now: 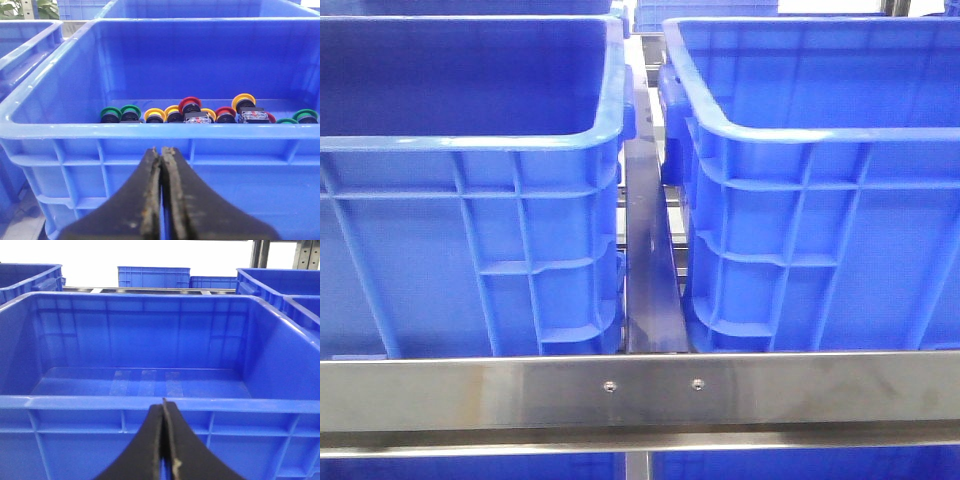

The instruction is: Pick red and yellow buttons and place in box

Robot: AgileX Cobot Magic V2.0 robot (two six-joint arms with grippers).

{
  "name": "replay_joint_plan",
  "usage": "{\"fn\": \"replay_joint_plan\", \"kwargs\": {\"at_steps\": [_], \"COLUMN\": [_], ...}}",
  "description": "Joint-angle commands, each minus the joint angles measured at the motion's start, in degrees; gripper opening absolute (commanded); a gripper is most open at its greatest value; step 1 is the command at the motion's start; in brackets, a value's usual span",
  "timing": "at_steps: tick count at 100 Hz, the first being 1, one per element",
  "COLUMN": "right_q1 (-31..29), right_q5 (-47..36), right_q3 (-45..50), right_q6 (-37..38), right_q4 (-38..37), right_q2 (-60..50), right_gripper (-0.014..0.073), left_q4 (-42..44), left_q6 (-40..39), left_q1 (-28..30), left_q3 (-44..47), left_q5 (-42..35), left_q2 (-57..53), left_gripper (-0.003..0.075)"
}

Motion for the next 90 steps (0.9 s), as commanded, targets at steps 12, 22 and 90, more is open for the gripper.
{"fn": "replay_joint_plan", "kwargs": {"at_steps": [12, 22, 90], "right_q1": [0.0, 0.0, 0.0], "right_q5": [-4.2, -4.2, -4.2], "right_q3": [-1.0, -1.0, -1.0], "right_q6": [-0.1, -0.1, -0.1], "right_q4": [-0.5, -0.5, -0.5], "right_q2": [-1.3, -1.3, -1.3], "right_gripper": [-0.0060, -0.0060, -0.0060], "left_q4": [-0.3, -0.3, -0.3], "left_q6": [-0.6, -0.6, -0.6], "left_q1": [-0.1, -0.1, -0.1], "left_q3": [3.1, 3.1, -6.1], "left_q5": [-4.9, -4.9, -1.6], "left_q2": [-1.8, -1.8, -1.5], "left_gripper": [-0.0020, -0.0020, -0.0020]}}
